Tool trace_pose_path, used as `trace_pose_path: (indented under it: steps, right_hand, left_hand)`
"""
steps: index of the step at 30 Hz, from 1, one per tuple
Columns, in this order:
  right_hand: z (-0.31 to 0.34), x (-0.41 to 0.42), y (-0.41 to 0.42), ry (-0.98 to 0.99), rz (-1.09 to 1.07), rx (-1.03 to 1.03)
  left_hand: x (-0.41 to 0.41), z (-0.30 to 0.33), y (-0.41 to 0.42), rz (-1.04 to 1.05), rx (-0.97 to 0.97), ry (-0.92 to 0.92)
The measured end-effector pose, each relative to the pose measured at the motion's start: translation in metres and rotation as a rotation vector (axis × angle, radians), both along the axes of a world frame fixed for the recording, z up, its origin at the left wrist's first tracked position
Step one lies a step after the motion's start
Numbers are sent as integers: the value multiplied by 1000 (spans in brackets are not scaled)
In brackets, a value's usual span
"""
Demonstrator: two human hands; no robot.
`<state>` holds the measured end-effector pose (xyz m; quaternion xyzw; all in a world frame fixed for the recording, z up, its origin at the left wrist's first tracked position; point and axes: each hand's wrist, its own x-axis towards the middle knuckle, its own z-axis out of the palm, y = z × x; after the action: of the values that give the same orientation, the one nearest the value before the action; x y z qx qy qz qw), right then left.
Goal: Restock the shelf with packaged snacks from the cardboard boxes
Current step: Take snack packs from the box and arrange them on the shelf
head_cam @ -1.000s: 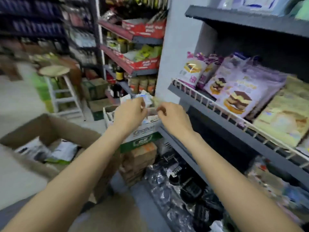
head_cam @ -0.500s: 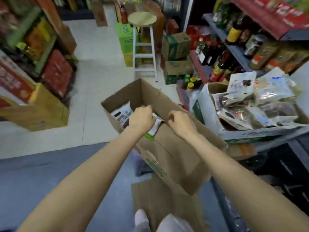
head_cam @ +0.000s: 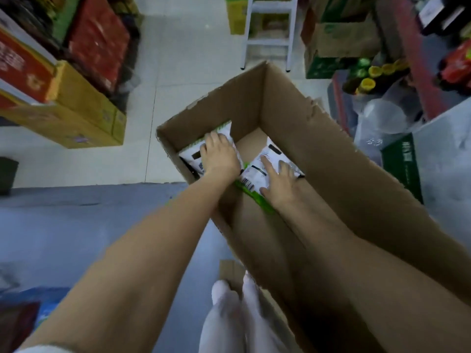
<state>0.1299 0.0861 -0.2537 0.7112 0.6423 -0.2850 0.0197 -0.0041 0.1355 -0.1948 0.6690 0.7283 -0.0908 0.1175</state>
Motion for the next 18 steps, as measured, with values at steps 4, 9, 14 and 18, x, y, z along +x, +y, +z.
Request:
trace_pose_path:
  steps: [4, 9, 14, 18]
  right_hand:
    - [-30, -3, 4, -159, 50, -148]
    - [-34, 4, 4, -97, 45, -48]
    - [8, 33, 6, 373, -161, 20]
    - [59, 43, -11, 965, -789, -119]
  left_hand:
    - [4, -10, 15, 15, 20, 28]
    - [4, -6, 22, -36, -33, 83]
    - [3, 6, 11, -84, -194, -115]
    - [13, 28, -6, -191, -174, -74]
